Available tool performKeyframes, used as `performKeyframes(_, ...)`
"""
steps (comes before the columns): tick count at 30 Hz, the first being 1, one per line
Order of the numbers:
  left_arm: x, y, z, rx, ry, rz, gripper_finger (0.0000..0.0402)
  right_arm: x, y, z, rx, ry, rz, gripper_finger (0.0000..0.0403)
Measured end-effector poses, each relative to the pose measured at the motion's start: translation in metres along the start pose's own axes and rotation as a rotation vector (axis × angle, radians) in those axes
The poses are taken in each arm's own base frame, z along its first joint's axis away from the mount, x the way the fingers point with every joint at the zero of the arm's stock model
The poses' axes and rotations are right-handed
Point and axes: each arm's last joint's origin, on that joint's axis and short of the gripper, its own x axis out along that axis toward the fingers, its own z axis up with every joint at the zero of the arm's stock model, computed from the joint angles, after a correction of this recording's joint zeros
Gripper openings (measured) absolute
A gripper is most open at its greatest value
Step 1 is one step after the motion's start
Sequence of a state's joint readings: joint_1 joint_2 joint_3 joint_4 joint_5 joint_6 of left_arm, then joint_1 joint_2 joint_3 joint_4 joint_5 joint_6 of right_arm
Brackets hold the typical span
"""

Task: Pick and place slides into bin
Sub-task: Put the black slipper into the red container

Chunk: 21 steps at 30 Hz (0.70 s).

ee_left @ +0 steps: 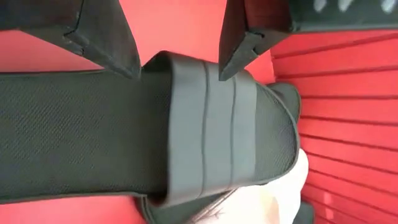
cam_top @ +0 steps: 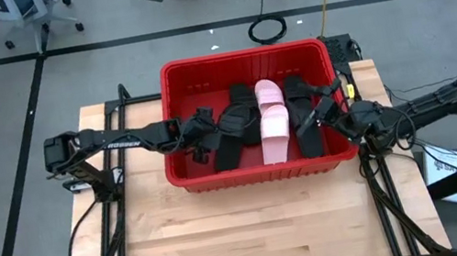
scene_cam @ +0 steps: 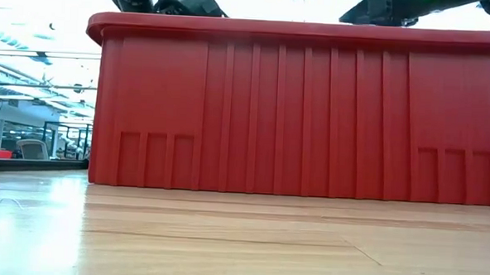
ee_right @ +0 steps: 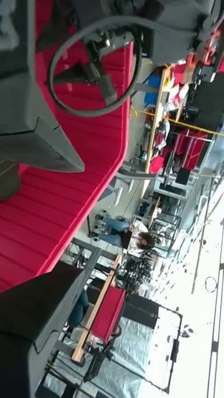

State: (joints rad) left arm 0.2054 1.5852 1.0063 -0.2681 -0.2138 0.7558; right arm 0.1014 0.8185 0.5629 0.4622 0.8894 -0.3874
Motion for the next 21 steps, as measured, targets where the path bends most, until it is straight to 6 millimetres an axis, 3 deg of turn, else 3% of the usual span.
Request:
performKeyframes(6,0.0,0.001,0.002,-0.003,-0.029,0.007,0.0209,0.002,-0.002,-0.001,-0.001,0.005,-0.017,0.0254)
performKeyframes(11,0.017,-0.005,0.0,0.003,-0.007,-0.022,0.0209,0.003,-0.003,-0.001,0.0,0.004,-0.02,0.0254)
performKeyframes(16,0.037,-0.006,0.0,0.008,0.045,0.067,0.0209,0.003,-0.003,-0.001,0.01,0.002,-0.018,0.0254)
performKeyframes(21,0.043,0.001,0.005,-0.065,0.022,0.2,0.0209,0.003,-0.003,-0.001,0.009,0.002,-0.017,0.0254)
